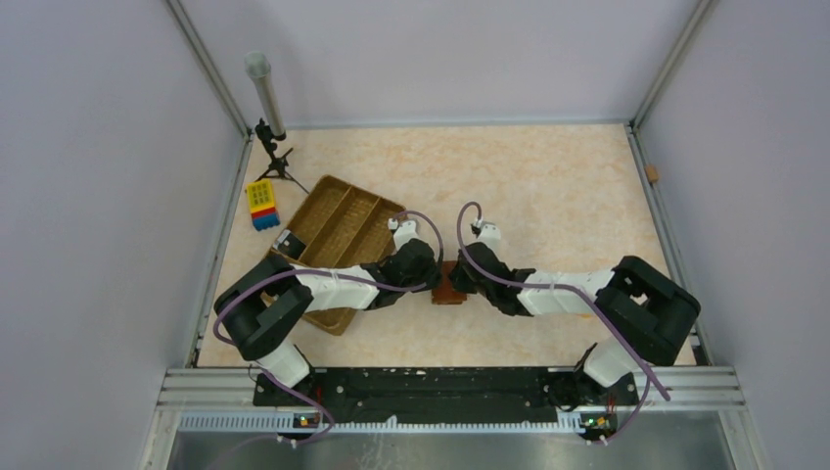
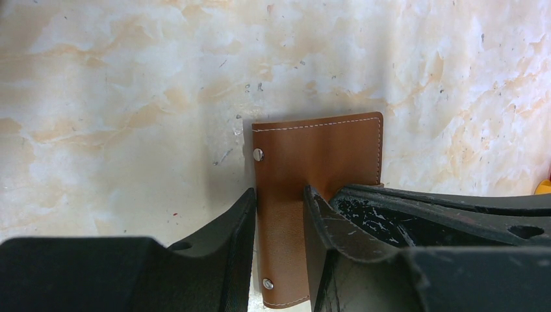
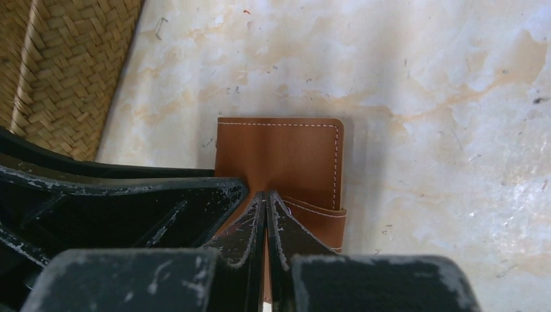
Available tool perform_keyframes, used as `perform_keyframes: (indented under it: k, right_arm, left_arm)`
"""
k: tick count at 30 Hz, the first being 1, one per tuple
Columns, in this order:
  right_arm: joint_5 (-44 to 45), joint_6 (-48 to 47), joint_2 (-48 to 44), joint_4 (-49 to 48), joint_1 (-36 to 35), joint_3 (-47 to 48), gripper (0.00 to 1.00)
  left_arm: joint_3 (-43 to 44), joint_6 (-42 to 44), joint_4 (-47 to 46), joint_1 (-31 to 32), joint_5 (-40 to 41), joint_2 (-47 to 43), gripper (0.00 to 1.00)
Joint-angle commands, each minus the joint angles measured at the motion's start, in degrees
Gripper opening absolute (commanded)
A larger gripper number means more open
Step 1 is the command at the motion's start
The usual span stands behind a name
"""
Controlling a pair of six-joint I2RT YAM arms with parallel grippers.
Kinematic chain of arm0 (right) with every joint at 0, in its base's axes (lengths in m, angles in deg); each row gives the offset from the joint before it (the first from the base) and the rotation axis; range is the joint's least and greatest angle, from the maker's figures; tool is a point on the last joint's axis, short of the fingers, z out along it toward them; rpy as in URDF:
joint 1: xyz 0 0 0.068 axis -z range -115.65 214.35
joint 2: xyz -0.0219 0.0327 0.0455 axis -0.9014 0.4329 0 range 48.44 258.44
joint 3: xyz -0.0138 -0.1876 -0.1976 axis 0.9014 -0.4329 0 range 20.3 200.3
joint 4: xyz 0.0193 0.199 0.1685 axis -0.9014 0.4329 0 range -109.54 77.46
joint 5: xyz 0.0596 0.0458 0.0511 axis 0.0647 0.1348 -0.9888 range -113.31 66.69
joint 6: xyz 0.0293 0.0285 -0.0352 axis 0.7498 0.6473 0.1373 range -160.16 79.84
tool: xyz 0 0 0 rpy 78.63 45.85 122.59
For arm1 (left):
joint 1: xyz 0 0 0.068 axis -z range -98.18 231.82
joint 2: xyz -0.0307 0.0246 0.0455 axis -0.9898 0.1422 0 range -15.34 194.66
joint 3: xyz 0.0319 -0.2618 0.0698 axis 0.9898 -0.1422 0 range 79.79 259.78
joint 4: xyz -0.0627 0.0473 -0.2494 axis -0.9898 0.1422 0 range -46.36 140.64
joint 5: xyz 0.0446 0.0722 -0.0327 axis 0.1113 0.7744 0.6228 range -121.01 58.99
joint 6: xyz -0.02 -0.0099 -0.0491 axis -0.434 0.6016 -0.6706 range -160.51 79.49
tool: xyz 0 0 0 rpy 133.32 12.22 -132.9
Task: Put the credit cards into the card holder
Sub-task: Close the card holder at the center of the board.
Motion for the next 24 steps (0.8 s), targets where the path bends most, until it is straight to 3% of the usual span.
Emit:
perform_keyframes:
  k: [1,12,24]
  right_arm:
    - [3.3,4.8,1.8,9.1,-0.4,-5.5,0.00]
    - [6.5,15.0,5.6,3.3,-0.2,-13.3,0.00]
    - [2.0,21.4,16.8,-15.8,3.4,-22.5,0.00]
  left_arm:
    - [-1.0,1.4,7.8,-0.1,0.6,2.8,0.34]
    - [-0.8,1.1,7.9,-0.1,0.6,3.0,0.34]
    - [-1.0,1.0,8.2,-0.1,1.0,2.4,0.35]
